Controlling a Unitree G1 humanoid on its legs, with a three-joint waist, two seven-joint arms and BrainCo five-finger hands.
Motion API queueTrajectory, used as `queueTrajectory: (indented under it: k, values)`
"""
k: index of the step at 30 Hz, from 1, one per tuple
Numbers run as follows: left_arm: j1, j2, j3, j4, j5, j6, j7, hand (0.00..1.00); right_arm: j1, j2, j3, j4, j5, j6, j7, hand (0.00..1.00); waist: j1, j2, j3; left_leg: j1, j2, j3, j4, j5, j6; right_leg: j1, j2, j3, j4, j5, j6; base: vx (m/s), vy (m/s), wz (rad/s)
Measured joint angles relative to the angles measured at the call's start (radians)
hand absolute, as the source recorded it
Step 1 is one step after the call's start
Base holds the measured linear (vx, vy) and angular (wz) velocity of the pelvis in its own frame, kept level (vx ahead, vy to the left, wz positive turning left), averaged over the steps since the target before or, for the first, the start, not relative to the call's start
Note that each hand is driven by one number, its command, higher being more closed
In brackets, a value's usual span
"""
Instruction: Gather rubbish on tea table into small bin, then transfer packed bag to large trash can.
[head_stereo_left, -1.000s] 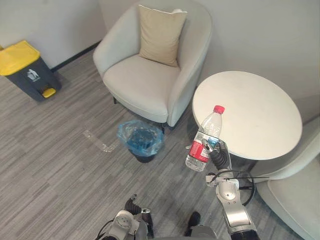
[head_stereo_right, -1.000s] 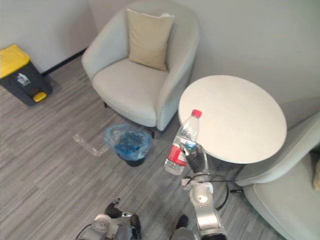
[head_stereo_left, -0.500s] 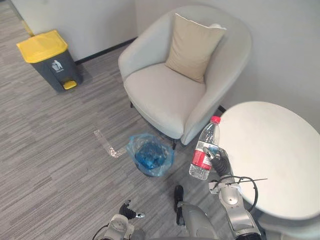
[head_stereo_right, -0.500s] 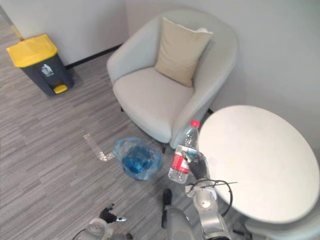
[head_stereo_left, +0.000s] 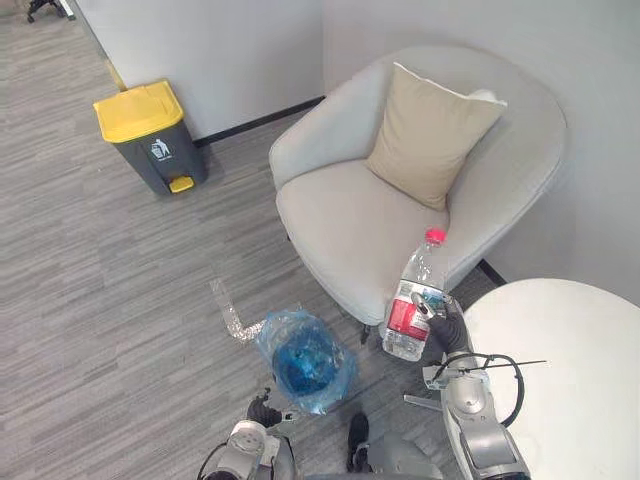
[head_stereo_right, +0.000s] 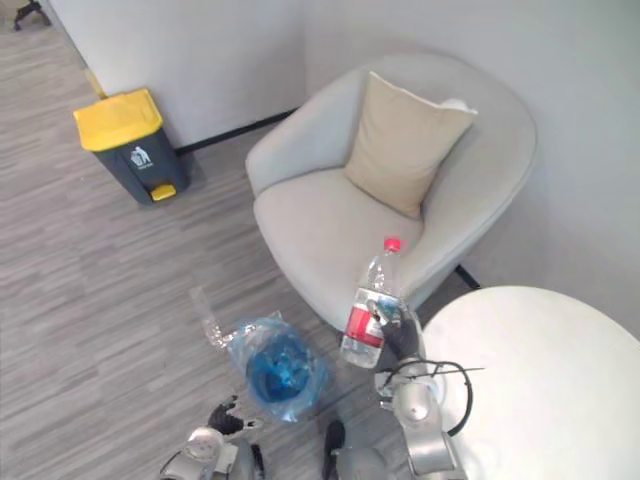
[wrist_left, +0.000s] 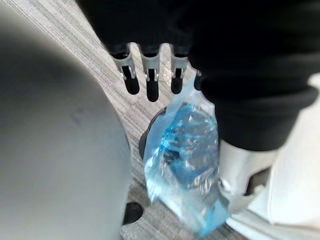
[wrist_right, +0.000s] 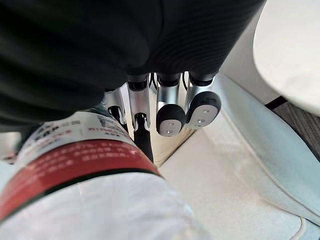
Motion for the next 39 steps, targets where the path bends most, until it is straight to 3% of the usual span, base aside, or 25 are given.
queueTrajectory:
  k: [1, 4, 12, 17, 20, 23, 27, 39]
  values:
    - [0.002, 0.009, -0.008, 0.01, 0.0, 0.0, -0.001, 0.0, 0.008, 0.006, 0.002, 0.006, -0.001, 0.0, 0.0, 1.0, 0.0, -0.015, -0.008, 0.035, -0.024, 0.002, -0.043, 0.008, 0.011, 0.015, -0.027, 0.009, 0.003, -0.015, 0.023, 0.24, 0.169, 0.11]
    - [0.002, 0.01, -0.006, 0.016, 0.0, 0.001, -0.001, 0.0, -0.004, 0.007, 0.011, 0.02, -0.006, 0.0, 0.001, 1.0, 0.005, -0.017, -0.013, 0.065, -0.051, 0.025, -0.068, 0.008, 0.013, 0.017, -0.055, 0.032, 0.022, -0.025, 0.039, 0.12, 0.117, -0.07]
    - [0.003, 0.028, -0.006, 0.016, -0.001, -0.001, 0.0, 0.0, -0.03, 0.02, 0.079, 0.144, -0.017, 0.0, 0.021, 1.0, 0.009, -0.019, -0.014, 0.052, -0.054, 0.033, -0.065, -0.001, 0.02, -0.022, -0.061, 0.072, 0.063, -0.038, 0.058, 0.01, 0.022, -0.06]
    - [-0.02, 0.036, 0.028, -0.009, -0.041, -0.019, 0.022, 0.0, -0.103, -0.028, 0.152, 0.233, -0.061, -0.001, 0.018, 1.0, 0.012, -0.012, 0.024, -0.13, -0.028, 0.009, 0.147, -0.071, 0.039, -0.175, -0.062, 0.066, 0.237, -0.103, 0.054, -0.12, 0.008, 0.06]
    - [-0.055, 0.058, 0.041, -0.032, -0.088, -0.027, 0.059, 0.0, -0.162, -0.055, 0.189, 0.256, -0.101, -0.001, 0.002, 1.0, 0.014, -0.017, 0.072, -0.27, -0.039, -0.033, 0.281, -0.102, 0.051, -0.313, -0.099, 0.044, 0.414, -0.178, 0.053, -0.27, 0.031, 0.35]
    - [-0.089, 0.069, 0.076, -0.055, -0.124, -0.043, 0.084, 0.0, -0.229, -0.068, 0.204, 0.307, -0.132, 0.0, -0.013, 1.0, 0.023, -0.017, 0.119, -0.381, -0.061, -0.064, 0.348, -0.111, 0.052, -0.417, -0.135, 0.021, 0.512, -0.213, 0.057, -0.23, 0.027, 0.35]
    - [-0.121, 0.095, 0.116, -0.073, -0.141, -0.046, 0.115, 0.0, -0.303, -0.078, 0.231, 0.326, -0.148, 0.004, -0.032, 1.0, 0.05, -0.023, 0.164, -0.489, -0.063, -0.077, 0.393, -0.098, 0.066, -0.524, -0.152, 0.014, 0.574, -0.214, 0.056, -0.14, 0.015, 0.11]
    - [-0.237, 0.116, 0.181, -0.138, -0.162, -0.042, 0.153, 0.0, -0.561, -0.089, 0.239, 0.314, -0.161, 0.033, -0.093, 1.0, 0.072, -0.047, 0.231, -0.822, -0.083, -0.092, 0.501, -0.067, 0.097, -0.84, -0.206, -0.01, 0.71, -0.207, 0.045, -0.04, 0.015, 0.08]
